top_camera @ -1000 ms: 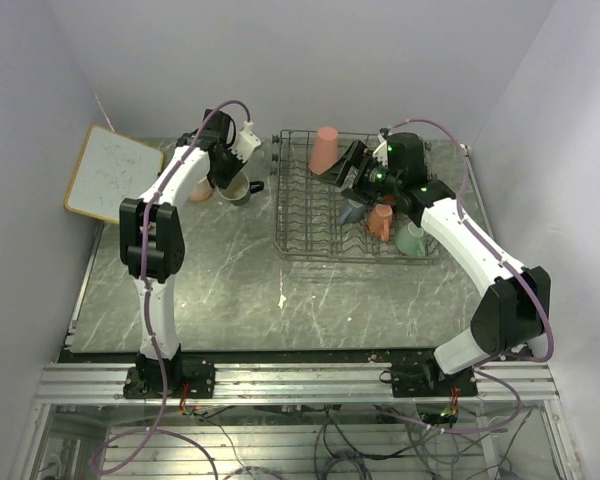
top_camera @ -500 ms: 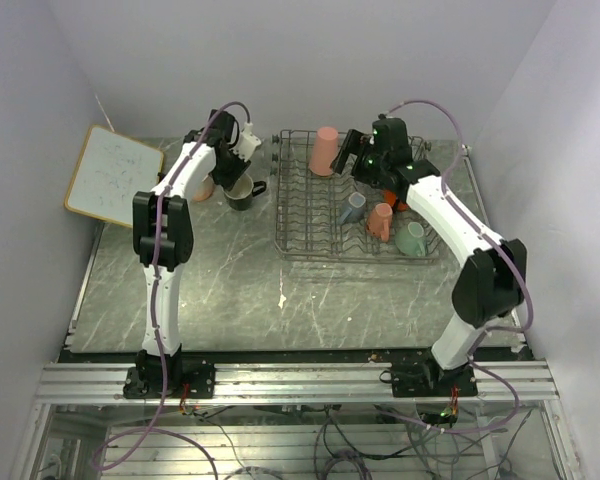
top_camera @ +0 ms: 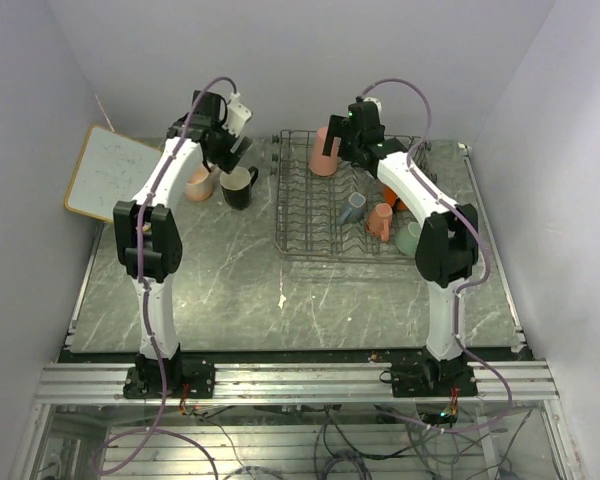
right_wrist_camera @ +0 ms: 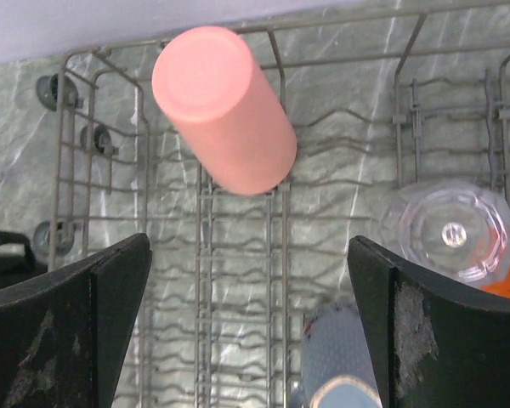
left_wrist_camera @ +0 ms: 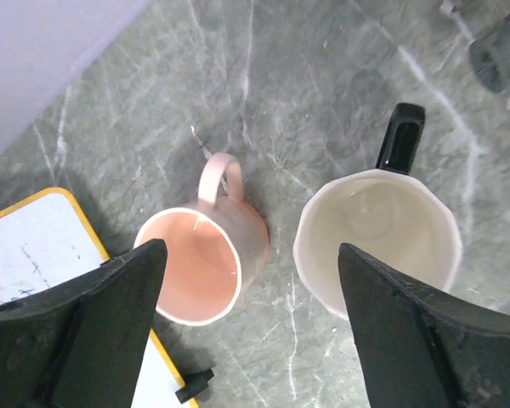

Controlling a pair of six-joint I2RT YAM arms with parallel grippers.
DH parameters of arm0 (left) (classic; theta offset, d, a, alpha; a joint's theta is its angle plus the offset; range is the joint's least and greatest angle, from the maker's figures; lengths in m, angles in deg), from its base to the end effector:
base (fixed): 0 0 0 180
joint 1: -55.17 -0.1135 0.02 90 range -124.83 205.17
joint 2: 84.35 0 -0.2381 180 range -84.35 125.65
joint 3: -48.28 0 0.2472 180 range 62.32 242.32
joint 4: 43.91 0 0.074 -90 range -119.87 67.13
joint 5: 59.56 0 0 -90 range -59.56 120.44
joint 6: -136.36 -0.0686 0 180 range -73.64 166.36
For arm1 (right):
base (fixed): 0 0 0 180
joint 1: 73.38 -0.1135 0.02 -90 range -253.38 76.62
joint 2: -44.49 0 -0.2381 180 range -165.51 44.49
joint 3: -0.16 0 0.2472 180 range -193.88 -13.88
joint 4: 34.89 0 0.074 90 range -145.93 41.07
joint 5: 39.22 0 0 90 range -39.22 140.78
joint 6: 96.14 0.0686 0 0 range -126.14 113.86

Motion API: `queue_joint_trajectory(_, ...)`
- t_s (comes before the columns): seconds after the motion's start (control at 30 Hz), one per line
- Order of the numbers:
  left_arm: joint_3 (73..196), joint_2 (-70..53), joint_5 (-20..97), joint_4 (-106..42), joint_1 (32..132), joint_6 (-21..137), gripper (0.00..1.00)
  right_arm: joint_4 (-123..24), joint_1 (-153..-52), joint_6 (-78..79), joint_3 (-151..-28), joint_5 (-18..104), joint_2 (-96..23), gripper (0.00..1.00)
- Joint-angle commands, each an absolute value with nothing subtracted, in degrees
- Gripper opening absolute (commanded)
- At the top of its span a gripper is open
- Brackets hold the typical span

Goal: Unload the cups from the dish rack

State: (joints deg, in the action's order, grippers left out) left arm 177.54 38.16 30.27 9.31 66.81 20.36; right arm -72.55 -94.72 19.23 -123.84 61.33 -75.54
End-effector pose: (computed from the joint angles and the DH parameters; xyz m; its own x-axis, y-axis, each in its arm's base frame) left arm 0.4816 -0.0990 0.2400 -0.5507 0.5610 -0.6181 0.4908 0.8166 0.3039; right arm 0.4735 0.1715 0.2583 -0.5593 0.2337 -0.7953 0.0263 0.9640 0.2647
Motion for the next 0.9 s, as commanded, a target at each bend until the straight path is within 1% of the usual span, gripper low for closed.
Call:
queue_joint_trajectory(0.0,180.28,31.96,37.77,12.66,65.04,22.05,0.97,-68.36,-94.91,14.82,-128.38,66.36,-81.13,1.0)
queue_joint_trajectory(0.07,177.78,28.61,39.46,12.68,63.96,24.11,0.98,-65.68,-95.12,13.33,-130.03,66.3,-83.94,1.0)
queue_joint_trajectory(0.1,175.09,26.1,41.28,12.01,63.17,24.64,1.0,-64.15,-95.21,12.57,-130.52,66.14,-85.0,1.0)
queue_joint_trajectory(0.2,167.68,18.82,43.97,11.68,61.98,24.1,0.99,-62.06,-95.26,11.02,-133.42,65.39,-88.65,1.0)
queue_joint_trajectory(0.43,156.6,9.17,48.0,14.5,60.43,22.13,0.99,-58.61,-95.76,7.93,-138.91,64.19,-96.05,1.0)
queue_joint_trajectory(0.57,153.76,5.98,51.16,14.47,60.18,23.42,0.99,-55.45,-96.24,6.89,-140.24,65.52,-99.04,0.98)
queue_joint_trajectory(0.67,152.82,4.8,50.56,16.23,60.18,21.65,0.99,-54.6,-97.29,4.51,-142.01,65.98,-100.94,0.94)
queue_joint_trajectory(0.8,148.9,1.19,48.26,17.73,60.1,13.92,0.99,-55.14,-98.78,1.07,-143.46,68.35,-101.77,0.78)
queue_joint_trajectory(0.87,147.25,-0.91,47.26,18.42,59.57,11.3,0.99,-54.11,-99.1,0.29,-141.44,68.97,-100.25,0.68)
